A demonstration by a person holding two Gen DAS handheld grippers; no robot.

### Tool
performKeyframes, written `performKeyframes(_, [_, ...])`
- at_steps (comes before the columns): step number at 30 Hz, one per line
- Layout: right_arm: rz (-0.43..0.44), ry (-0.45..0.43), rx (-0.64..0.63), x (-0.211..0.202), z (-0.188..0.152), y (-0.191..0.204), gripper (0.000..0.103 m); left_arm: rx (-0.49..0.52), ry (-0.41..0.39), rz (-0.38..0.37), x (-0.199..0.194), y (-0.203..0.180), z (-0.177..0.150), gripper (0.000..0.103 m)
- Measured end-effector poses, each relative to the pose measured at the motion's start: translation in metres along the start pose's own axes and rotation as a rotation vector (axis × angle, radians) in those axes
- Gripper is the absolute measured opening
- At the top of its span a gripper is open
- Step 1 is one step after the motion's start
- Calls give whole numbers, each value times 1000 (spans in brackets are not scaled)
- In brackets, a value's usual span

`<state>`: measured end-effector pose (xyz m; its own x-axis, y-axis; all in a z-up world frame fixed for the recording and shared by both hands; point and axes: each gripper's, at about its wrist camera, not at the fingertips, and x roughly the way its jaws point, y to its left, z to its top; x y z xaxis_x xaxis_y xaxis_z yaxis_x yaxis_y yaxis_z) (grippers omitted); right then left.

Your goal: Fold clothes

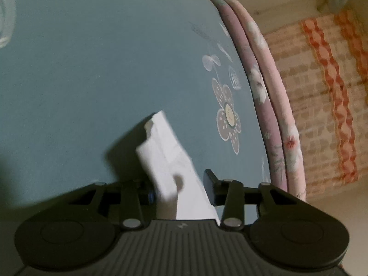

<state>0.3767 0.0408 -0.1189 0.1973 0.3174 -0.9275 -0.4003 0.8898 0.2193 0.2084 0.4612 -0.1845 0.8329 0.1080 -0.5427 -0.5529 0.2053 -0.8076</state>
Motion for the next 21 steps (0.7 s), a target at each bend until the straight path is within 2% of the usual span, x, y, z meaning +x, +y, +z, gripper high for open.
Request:
performKeyframes(4, [0,-10,7,1,2,2,103,40,37,17,-5,-5,-2,40])
performKeyframes(7, [7,-17,16,-1,3,2,103,71,54,49,-10,-8,-7,27])
performKeyframes(9, [4,-24,6,-3,3,2,103,133,64,99,-11,-17,-9,18])
performKeyframes(14, [-5,-37,-1,-8,0,-1,103,341,93,225,-6,-54,-18,12])
performKeyframes(21, [-19,-53,-7,-15,-5,-7,103,557,107,266,-14,-94,-39,10])
